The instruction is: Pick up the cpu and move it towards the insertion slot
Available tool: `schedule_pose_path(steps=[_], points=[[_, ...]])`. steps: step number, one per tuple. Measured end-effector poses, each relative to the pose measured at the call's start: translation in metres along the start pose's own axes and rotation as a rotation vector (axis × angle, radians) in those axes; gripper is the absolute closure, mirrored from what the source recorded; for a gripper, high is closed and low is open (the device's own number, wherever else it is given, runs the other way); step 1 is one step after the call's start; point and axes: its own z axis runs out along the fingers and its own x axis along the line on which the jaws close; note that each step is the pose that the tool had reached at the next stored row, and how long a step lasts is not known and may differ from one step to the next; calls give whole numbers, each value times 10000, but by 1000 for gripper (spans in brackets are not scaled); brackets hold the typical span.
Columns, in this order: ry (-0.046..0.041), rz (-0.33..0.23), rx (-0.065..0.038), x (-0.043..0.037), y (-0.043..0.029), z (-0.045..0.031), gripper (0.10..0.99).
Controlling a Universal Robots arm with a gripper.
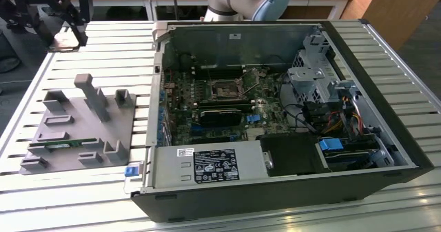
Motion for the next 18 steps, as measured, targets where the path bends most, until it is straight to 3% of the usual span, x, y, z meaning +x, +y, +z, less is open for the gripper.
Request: schedule_pose_path(steps=[18], points=[[1,1,0,-361,-5,0,541]])
